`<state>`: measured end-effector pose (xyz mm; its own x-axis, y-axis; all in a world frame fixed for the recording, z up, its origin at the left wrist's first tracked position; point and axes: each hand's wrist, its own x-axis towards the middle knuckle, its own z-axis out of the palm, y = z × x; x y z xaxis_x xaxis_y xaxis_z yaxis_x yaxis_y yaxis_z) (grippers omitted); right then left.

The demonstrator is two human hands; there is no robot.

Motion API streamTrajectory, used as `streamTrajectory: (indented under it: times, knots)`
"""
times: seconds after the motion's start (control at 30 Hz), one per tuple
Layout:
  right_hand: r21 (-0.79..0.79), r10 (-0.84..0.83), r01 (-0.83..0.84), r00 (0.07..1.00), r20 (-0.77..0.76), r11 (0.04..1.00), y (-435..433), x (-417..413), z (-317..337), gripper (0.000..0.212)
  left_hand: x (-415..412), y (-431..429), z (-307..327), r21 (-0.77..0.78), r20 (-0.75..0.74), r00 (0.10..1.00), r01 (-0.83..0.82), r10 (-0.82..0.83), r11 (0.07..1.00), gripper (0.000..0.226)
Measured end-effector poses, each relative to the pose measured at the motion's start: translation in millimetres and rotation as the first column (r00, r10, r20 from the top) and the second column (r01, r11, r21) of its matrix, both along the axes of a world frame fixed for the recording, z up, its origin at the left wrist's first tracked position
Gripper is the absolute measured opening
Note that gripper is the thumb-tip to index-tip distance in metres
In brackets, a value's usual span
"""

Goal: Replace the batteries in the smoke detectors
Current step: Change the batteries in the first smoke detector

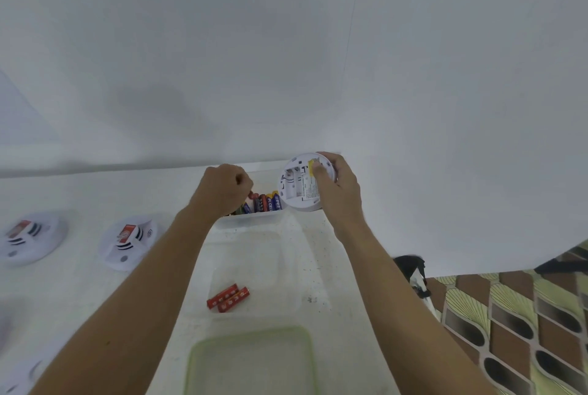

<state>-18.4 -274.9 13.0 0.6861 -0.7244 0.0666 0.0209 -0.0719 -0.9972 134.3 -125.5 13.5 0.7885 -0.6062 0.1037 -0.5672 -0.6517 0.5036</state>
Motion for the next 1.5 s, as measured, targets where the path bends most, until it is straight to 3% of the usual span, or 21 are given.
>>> streamTrajectory:
  times: [0.1, 0.2, 0.33, 0.67, 0.8, 0.9, 1.03, 1.33, 1.43, 1.5]
  knots:
    - [0.0, -0.003, 0.003, 1.0, 0.004, 1.0, -0.4, -0.4, -0.8, 0.018, -11.4, 0.6, 5.0, -0.32, -0.113, 0.991, -0.098, 0.064, 0.943, 0.027]
    - [0.005, -0.007, 0.007, 1.0, 0.013, 1.0, 0.5, -0.2, -1.3, 0.018, -23.5, 1.1, 10.5, -0.601, -0.331, 0.941, -0.153, -0.07, 0.784, 0.021]
    - [-0.005, -0.016, 0.016, 1.0, 0.022, 1.0, 2.3, -1.1, -2.8, 0.018, -35.1, 3.2, 14.4, -0.757, -0.486, 0.826, -0.234, -0.286, 0.61, 0.007]
    - [-0.031, -0.01, 0.011, 1.0, 0.02, 0.999, 3.0, -1.0, -3.0, 0.019, -44.9, 9.1, 15.9, -0.813, -0.505, 0.741, -0.238, -0.442, 0.531, 0.032]
    - [-0.025, -0.003, 0.004, 0.999, 0.036, 1.0, 7.6, 2.0, -1.3, 0.018, -50.8, 7.2, 19.1, -0.789, -0.444, 0.812, -0.154, -0.379, 0.594, 0.023]
    - [-0.02, 0.004, -0.003, 0.999, 0.048, 1.0, 11.7, 3.8, -1.5, 0.015, -54.4, 4.6, 22.5, -0.802, -0.412, 0.843, -0.156, -0.345, 0.577, 0.013]
    - [-0.011, 0.017, -0.016, 0.998, 0.058, 1.0, 14.3, 4.4, -2.6, 0.013, -60.1, 5.3, 30.0, -0.817, -0.448, 0.82, -0.214, -0.356, 0.535, 0.018]
    - [-0.023, 0.037, -0.035, 0.996, 0.079, 0.999, 15.6, 6.1, 0.2, 0.011, -65.2, 14.0, 33.2, -0.772, -0.364, 0.89, -0.122, -0.275, 0.624, 0.008]
    - [-0.028, 0.045, -0.043, 0.995, 0.084, 0.999, 15.5, 6.6, 1.7, 0.011, -64.0, 18.0, 32.6, -0.762, -0.366, 0.886, -0.109, -0.285, 0.638, 0.023]
    - [-0.027, 0.044, -0.041, 0.995, 0.086, 0.999, 14.7, 7.2, 2.0, 0.011, -62.5, 19.2, 32.1, -0.755, -0.348, 0.895, -0.091, -0.279, 0.65, 0.022]
